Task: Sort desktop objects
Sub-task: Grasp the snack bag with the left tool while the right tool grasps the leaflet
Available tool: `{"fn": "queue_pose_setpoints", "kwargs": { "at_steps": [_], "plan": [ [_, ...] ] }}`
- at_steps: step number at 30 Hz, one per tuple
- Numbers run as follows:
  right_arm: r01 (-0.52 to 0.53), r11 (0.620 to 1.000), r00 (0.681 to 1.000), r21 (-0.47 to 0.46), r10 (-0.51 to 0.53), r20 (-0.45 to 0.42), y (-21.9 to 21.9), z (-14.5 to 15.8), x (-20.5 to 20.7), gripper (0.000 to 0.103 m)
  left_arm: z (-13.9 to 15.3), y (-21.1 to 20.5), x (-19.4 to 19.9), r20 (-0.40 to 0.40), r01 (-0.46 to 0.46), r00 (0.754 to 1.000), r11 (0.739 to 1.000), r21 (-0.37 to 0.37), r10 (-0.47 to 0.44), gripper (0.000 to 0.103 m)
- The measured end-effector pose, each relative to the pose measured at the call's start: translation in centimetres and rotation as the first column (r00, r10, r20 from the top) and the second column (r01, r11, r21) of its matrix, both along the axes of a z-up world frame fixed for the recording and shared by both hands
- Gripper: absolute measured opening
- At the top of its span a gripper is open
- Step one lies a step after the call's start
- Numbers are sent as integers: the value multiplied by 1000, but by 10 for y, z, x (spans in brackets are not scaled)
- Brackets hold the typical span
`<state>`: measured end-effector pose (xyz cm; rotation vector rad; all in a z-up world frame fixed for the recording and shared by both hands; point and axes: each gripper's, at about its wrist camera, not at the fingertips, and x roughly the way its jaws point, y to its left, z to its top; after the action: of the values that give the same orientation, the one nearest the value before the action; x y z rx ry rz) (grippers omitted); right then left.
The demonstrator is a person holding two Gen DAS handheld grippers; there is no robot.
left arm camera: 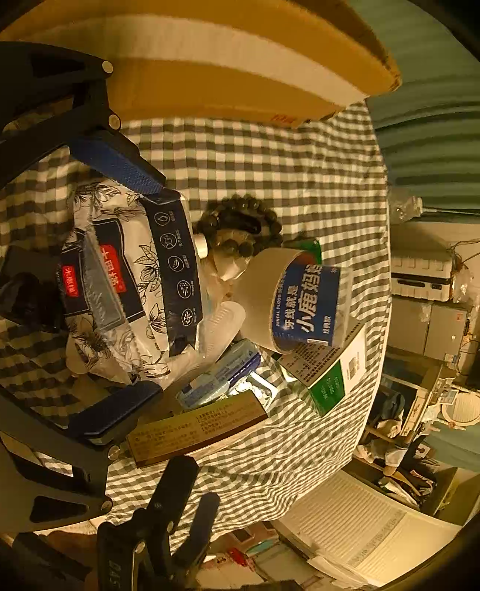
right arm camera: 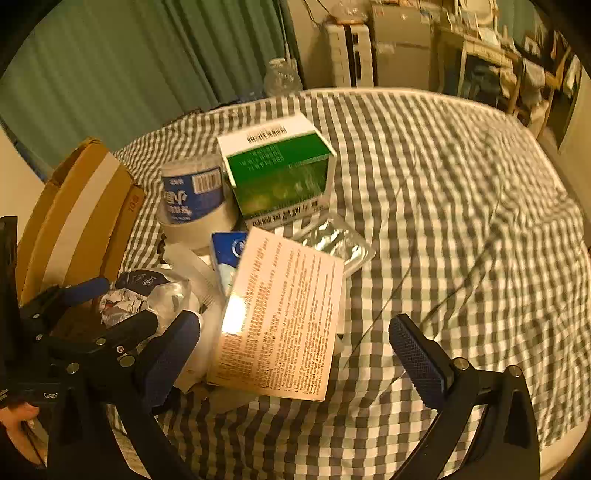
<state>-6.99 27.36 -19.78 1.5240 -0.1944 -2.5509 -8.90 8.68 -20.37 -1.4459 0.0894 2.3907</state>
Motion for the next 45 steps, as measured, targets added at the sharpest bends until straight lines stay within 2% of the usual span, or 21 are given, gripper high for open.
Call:
{"fn": "queue_pose_setpoints", "kwargs": {
  "at_steps": [9,12,14,15,16,18,22,26,34,39,45],
  "plan": [
    [-1,998,996,-57,6,93,-3,-27,-9,103,-22,-3,-6,60,-14,998,999,29,13,103],
    [0,995,992,-96,12,127,-5,-33,-11,102,-28,-8,-9,98,-23,995,998,66,16,103],
    [-2,994,990,-112,18,142,-6,-36,-13,95,-31,-10,-9,109,-21,994,997,73,13,103],
    [-10,992,988,-127,29,149,-8,-36,-14,87,-30,-8,-7,106,-16,994,997,69,9,103],
    [-13,991,988,-130,33,153,-10,-37,-14,83,-30,-8,-6,102,-12,995,998,66,5,103],
    [-18,994,988,-108,34,149,-14,-34,-13,82,-28,-5,-3,94,-3,996,998,57,-3,103],
    [13,993,988,-114,4,152,-13,-32,-12,81,-23,-1,1,94,15,995,997,79,-23,93],
    [57,990,989,-128,-38,146,-8,-25,-11,80,-17,5,3,65,31,997,997,64,-35,85],
    [64,990,994,-127,-53,91,-15,-4,-8,79,-3,10,10,13,36,999,998,43,-37,70],
    [74,988,997,-136,-70,35,-12,2,-1,79,10,10,16,-41,40,998,999,31,-39,66],
    [110,980,993,-169,-114,-12,15,21,0,79,32,5,24,-118,23,993,1000,9,-21,65]
  ]
}}
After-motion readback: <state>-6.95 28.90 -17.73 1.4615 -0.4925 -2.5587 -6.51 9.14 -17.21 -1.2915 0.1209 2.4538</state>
